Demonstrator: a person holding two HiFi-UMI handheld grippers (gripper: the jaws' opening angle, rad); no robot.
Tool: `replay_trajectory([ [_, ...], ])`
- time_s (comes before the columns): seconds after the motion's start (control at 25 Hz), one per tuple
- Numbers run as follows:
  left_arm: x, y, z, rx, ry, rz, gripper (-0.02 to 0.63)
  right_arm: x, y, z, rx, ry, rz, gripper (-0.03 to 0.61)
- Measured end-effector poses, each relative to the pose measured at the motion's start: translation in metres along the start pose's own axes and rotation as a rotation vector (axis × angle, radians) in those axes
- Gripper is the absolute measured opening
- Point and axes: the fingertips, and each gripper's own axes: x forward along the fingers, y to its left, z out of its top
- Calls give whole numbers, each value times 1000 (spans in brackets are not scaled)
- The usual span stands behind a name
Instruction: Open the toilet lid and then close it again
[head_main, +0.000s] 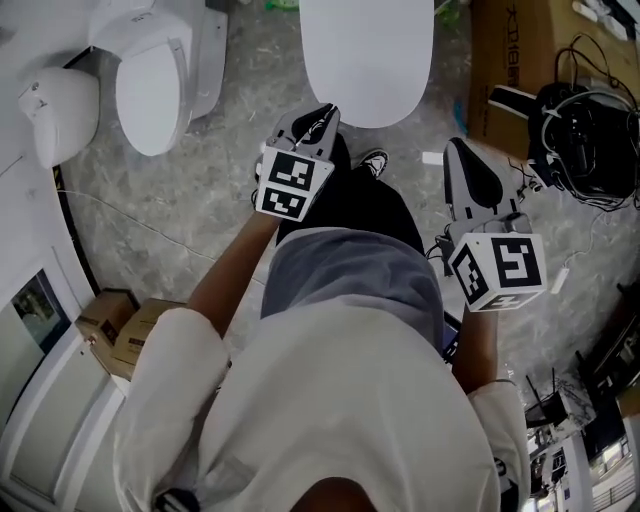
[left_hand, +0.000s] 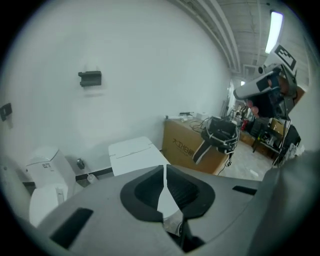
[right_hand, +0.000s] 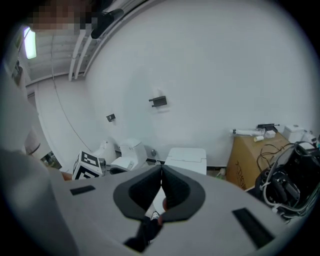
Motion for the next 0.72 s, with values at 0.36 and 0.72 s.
replay_trajectory([
  [0.36,-53,9,58,-90,-120,35,14,-10,5,31,-30,-53,14,11],
  [0.72,-89,-6,108,-123,-253,24,9,-40,2,43,52,-99,77,10],
])
